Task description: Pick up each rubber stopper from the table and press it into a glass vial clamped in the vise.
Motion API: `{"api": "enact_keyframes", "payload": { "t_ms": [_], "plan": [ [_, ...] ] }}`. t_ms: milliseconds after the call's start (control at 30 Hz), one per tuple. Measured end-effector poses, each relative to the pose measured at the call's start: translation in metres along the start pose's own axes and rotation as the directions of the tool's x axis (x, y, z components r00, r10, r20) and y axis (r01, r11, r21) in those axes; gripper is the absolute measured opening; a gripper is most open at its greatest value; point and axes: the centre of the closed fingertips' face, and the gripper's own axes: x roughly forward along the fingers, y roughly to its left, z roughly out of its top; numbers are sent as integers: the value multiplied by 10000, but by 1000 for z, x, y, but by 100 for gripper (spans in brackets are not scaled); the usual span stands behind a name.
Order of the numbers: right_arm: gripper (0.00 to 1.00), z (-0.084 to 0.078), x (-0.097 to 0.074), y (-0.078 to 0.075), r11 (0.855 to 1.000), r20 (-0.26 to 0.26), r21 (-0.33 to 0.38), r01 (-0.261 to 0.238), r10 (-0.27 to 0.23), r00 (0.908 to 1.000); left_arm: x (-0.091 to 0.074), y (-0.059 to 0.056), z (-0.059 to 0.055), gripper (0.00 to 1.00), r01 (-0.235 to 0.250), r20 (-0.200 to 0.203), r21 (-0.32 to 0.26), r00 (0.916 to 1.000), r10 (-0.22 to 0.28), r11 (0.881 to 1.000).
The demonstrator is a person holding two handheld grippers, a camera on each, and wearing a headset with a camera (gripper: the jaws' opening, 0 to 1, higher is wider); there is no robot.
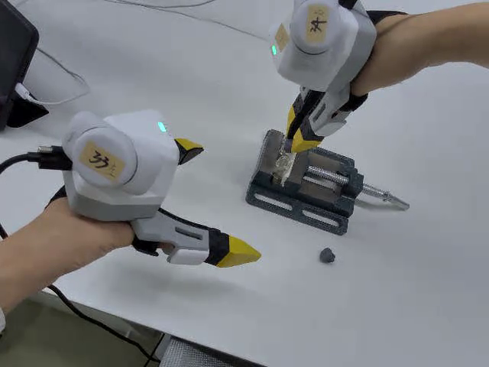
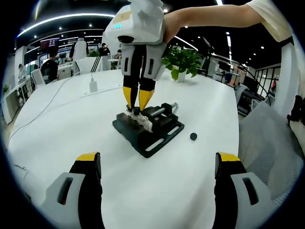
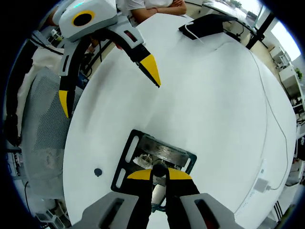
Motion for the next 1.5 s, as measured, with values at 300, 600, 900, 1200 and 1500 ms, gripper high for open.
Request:
{"api": "enact_keyframes", "payload": {
  "t_ms": [300,600,900,1200,1500],
  "plan": [
    [4,0,0,3,9889,-173,1439,361,-340,9993,4,-2,3,99,91,48,12,9999,-91,10000],
    [5,-1,1,0,9782,243,2010,514,-574,9981,4,-3,3,99,136,31,36,9999,-136,9999],
    [6,2,1,1,9850,292,1640,536,-592,9978,0,2,4,99,65,-32,40,10000,-65,10000],
    [8,1,2,1,9893,480,1341,570,-639,9968,-2,1,2,99,8,-65,35,10000,-8,10000],
    [10,-1,1,4,9938,491,966,544,-594,9970,-2,0,4,99,-17,-47,77,10000,17,10000]
  ]
}}
